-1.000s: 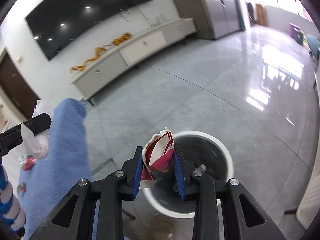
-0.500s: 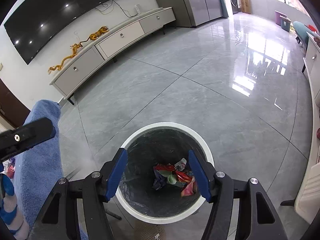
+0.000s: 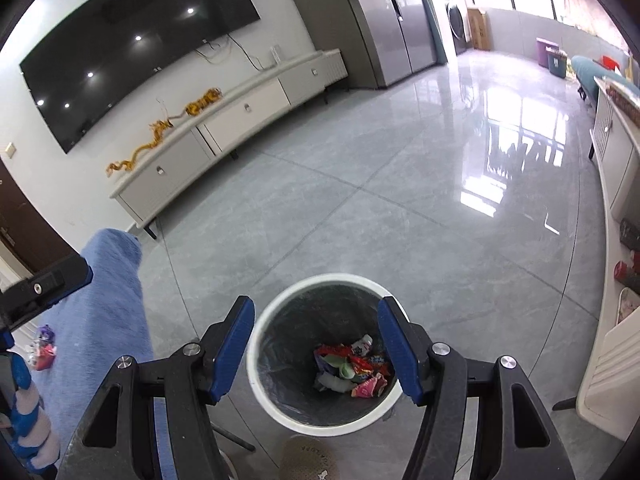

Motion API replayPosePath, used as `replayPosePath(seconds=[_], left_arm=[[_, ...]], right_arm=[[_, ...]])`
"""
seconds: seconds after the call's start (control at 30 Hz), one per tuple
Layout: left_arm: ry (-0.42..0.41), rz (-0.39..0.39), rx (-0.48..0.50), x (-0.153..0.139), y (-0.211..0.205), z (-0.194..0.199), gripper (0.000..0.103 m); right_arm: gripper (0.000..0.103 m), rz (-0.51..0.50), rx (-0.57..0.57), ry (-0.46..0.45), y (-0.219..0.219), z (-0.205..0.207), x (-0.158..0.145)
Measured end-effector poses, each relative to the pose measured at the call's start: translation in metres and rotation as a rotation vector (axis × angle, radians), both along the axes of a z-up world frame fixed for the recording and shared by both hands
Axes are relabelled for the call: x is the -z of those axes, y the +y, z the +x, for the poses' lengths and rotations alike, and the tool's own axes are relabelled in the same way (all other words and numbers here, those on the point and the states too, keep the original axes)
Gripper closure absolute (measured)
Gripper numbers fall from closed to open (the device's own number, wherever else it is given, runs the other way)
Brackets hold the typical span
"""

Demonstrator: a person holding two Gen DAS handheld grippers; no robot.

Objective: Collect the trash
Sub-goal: 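Turn both tools back toward the trash on the rug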

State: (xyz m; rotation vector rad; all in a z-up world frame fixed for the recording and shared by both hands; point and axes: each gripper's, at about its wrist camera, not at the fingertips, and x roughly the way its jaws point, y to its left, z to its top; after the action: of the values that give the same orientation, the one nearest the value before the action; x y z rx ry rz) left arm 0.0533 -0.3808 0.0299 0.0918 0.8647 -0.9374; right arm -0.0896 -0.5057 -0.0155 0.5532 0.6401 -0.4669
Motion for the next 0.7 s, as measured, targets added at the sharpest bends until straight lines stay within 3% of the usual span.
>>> replayPosePath(seconds=[0.4, 0.7], left_arm=[[-0.193, -0.074, -0.116, -0.057, 0.157, -0.028, 0.045], [-0.285, -0.055, -0.306, -0.058, 0.295, -0.038, 0.042]], right_arm=[[0.040, -0.113, -0.110, -0.112, 0.076, 0.001, -0.079], [0.037, -0.196, -0.256, -0.140, 0.148, 0.028, -0.114]])
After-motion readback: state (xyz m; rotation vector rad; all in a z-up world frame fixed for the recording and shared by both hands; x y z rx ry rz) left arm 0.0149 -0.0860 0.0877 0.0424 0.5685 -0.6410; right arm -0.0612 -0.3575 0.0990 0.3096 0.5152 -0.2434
